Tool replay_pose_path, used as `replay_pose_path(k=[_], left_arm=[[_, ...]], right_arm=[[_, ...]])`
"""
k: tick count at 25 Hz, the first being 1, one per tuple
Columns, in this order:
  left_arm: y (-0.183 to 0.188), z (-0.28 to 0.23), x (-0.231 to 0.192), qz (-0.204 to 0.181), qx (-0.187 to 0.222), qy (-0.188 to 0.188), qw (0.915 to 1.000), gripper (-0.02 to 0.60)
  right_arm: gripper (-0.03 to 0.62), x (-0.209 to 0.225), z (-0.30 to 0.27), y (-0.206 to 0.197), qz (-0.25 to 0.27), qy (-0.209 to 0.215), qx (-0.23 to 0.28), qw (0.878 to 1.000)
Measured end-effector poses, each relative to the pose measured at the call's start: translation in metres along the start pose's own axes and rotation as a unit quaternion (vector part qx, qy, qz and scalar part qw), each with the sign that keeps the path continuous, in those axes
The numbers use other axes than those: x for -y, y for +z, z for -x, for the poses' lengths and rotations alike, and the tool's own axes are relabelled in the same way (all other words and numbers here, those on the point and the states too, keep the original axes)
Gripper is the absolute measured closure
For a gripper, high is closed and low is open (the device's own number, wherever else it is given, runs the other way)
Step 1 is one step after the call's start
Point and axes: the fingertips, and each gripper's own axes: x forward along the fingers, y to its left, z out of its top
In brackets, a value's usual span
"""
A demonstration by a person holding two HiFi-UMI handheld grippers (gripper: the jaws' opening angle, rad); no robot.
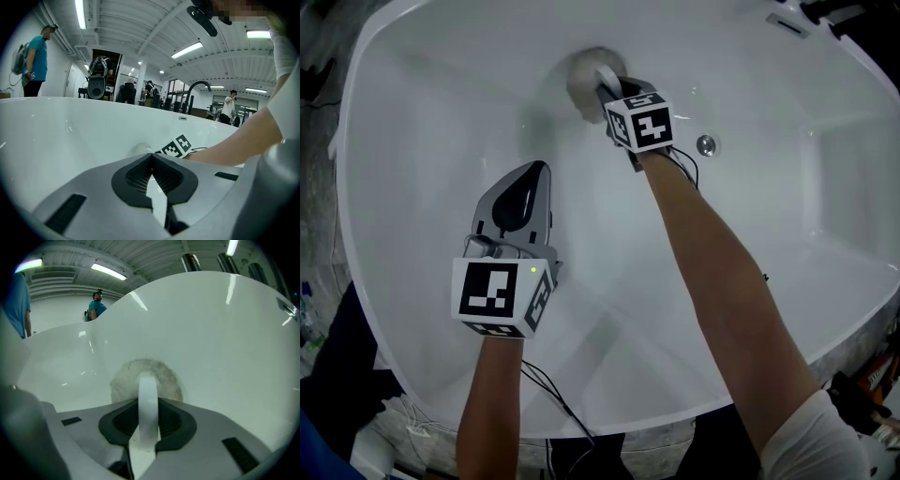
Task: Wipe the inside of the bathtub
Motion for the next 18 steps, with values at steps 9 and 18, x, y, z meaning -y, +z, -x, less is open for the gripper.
replay_pose_path(k=[9, 18], left_arm=[[0.016, -0.036, 0.058, -0.009, -0.001, -0.010, 0.9999, 0.569], [0.025, -0.043, 0.083, -0.020, -0.009, -0.019, 0.9996, 0.569]], right_arm=[[0.499, 0.061, 0.033, -0.016, -0.002, -0.002, -0.003, 1.000], [0.497, 0.091, 0.054, -0.022, -0.020, -0.017, -0.003, 1.000]])
